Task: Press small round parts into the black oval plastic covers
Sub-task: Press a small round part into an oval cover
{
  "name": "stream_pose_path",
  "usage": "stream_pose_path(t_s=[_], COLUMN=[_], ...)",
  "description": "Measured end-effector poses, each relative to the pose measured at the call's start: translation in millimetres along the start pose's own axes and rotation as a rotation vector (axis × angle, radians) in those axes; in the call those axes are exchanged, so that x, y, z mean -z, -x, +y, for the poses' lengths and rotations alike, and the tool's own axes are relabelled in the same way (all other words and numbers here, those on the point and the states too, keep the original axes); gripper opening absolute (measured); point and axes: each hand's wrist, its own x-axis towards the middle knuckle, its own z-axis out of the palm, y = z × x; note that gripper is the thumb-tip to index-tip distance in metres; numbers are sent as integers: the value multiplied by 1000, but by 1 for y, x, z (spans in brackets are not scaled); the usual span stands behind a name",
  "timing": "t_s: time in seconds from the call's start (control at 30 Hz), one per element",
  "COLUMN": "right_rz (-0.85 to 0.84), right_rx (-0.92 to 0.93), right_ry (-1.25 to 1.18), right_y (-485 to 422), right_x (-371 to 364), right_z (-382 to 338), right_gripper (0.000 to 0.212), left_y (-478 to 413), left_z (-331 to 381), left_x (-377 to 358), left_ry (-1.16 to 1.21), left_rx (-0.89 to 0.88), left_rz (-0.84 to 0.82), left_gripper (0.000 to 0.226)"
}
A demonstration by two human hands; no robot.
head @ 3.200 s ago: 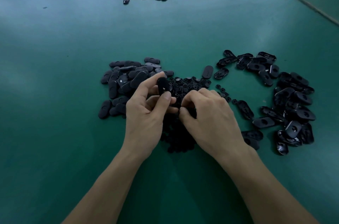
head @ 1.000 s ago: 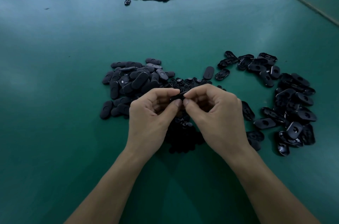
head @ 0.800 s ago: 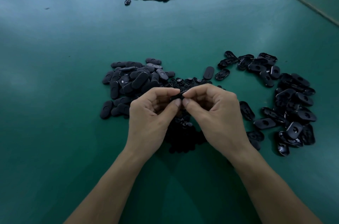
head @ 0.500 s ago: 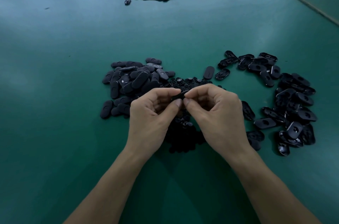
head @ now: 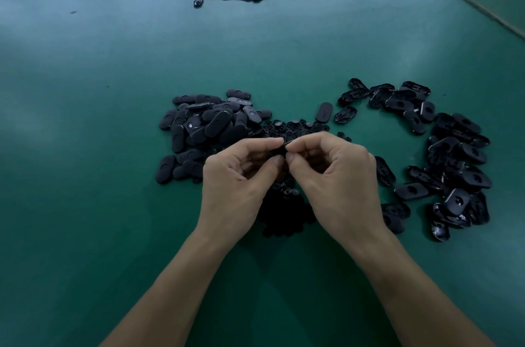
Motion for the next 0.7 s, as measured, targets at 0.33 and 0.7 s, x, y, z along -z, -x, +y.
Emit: stream_pose_path(t_s=[0.33, 0.7], right_rz=[-28, -119], right_rx=[42, 62], right_ry=[-1, 53], right_y=[1, -5], right_x=[-3, 9], right_z=[-1, 4], right_gripper=[17, 27], left_y=[-2, -3], left_z=[-2, -2], left_x=[3, 2], left_ry=[-1, 11], left_rx=[19, 34], left_rz=[26, -16], left_gripper=[24, 22])
